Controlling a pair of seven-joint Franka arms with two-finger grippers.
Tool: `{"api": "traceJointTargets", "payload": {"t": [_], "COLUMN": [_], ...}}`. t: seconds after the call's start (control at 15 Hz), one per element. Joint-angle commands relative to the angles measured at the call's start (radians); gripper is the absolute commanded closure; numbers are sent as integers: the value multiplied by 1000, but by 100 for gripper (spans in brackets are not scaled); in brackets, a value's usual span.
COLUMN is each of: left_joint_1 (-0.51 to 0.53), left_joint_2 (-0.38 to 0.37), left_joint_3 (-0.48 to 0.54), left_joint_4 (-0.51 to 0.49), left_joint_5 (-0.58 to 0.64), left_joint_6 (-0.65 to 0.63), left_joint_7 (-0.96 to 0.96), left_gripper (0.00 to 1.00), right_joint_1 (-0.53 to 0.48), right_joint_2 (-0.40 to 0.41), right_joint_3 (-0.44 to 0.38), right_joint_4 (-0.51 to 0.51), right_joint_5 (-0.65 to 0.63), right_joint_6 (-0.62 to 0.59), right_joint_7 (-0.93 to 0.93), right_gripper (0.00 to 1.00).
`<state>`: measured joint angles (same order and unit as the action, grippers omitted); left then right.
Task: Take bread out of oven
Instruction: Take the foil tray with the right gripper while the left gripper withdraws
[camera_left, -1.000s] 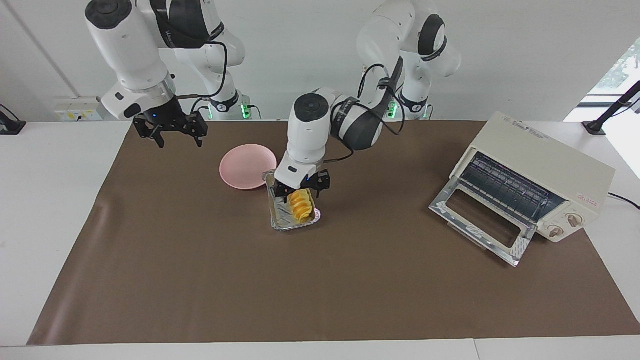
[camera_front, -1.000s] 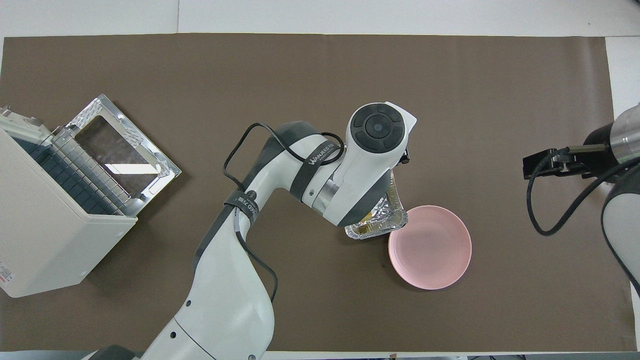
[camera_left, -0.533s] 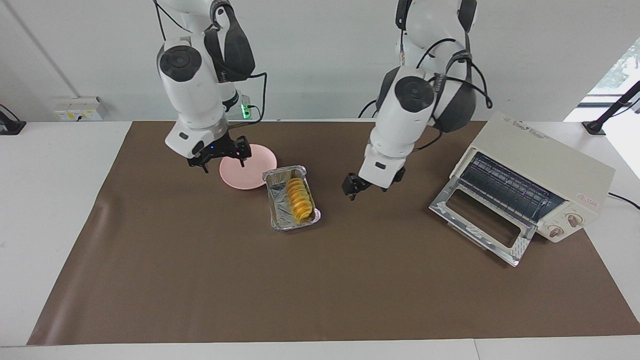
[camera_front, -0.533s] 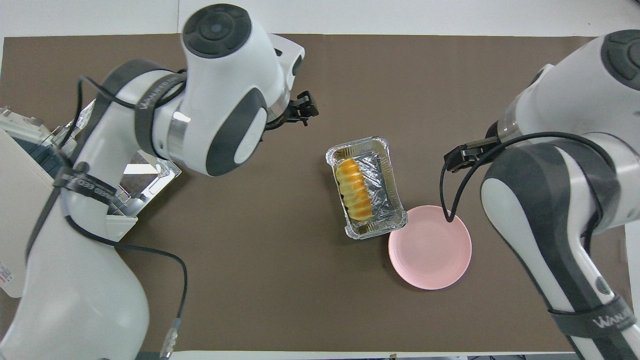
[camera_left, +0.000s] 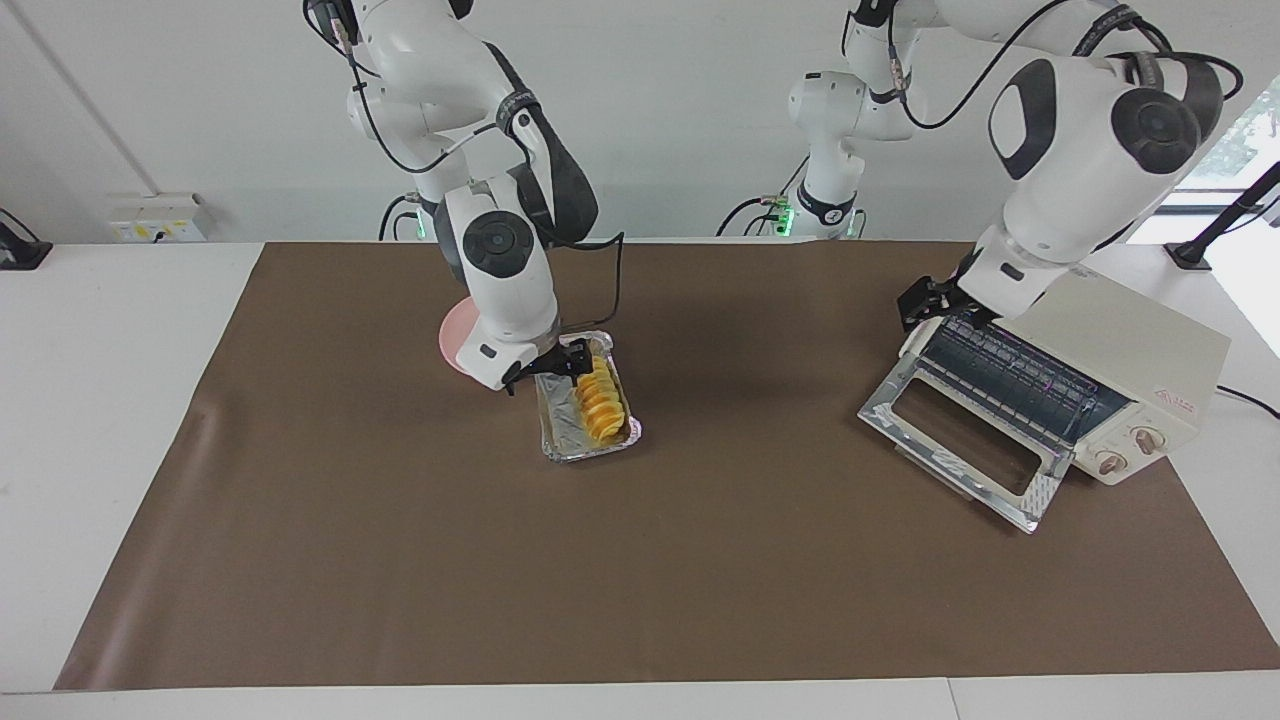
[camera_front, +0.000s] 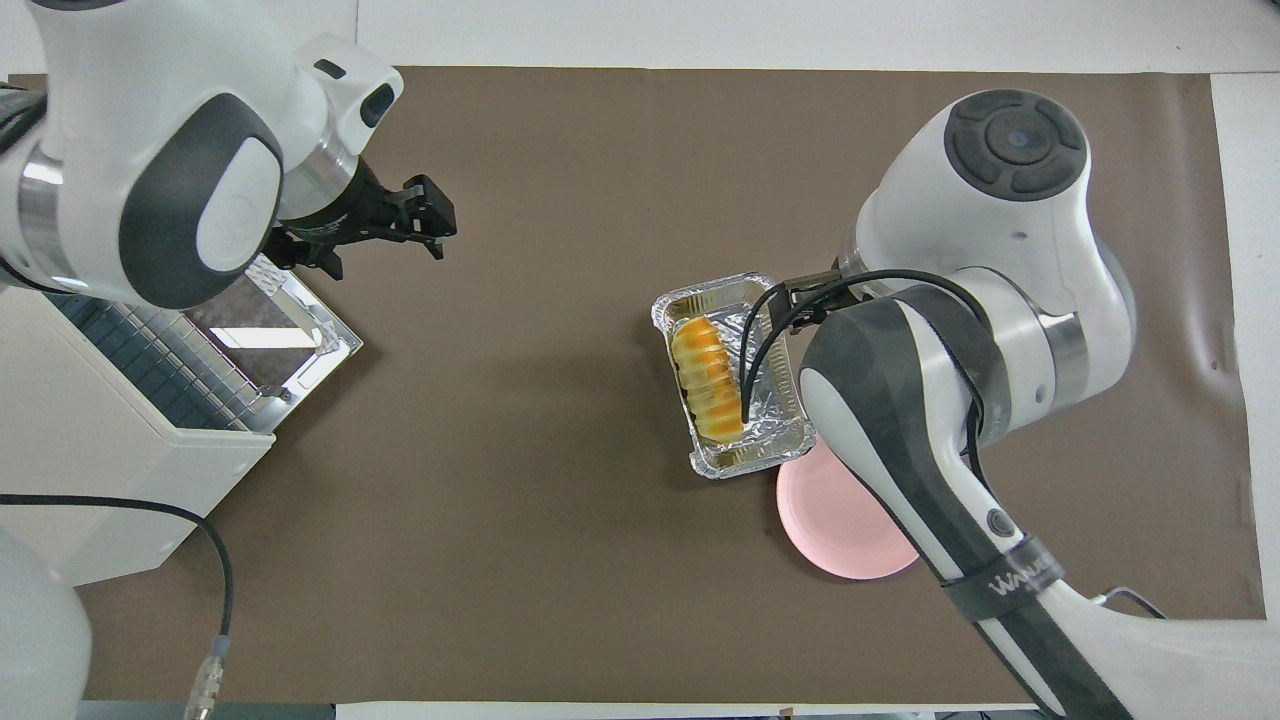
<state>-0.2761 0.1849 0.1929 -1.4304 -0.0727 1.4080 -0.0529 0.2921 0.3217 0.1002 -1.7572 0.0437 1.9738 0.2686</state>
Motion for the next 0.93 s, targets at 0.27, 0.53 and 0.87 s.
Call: {"api": "traceJointTargets", "payload": {"t": [0.27,0.53,0.87], "left_joint_1": [2,12,61], "left_joint_2": [-196,-200,-188], "left_joint_3": [-29,-30,-76], "left_joint_4": [-192,-196,-193], "left_joint_5": [39,39,40], "left_joint_6": [-83,-69,2], "left_joint_7": [27,38,48], "left_gripper": [0,0,0], "right_joint_1": [-17,-19,15], "right_joint_2": [-20,-35,-39], "right_joint_3": [-2,-2,-2], "right_joint_4": [-149,-223,-252], "right_joint_5": [25,25,25], "right_joint_6": [129,203,267], "right_joint_7": [3,9,55], "right_gripper": [1,30,100]}}
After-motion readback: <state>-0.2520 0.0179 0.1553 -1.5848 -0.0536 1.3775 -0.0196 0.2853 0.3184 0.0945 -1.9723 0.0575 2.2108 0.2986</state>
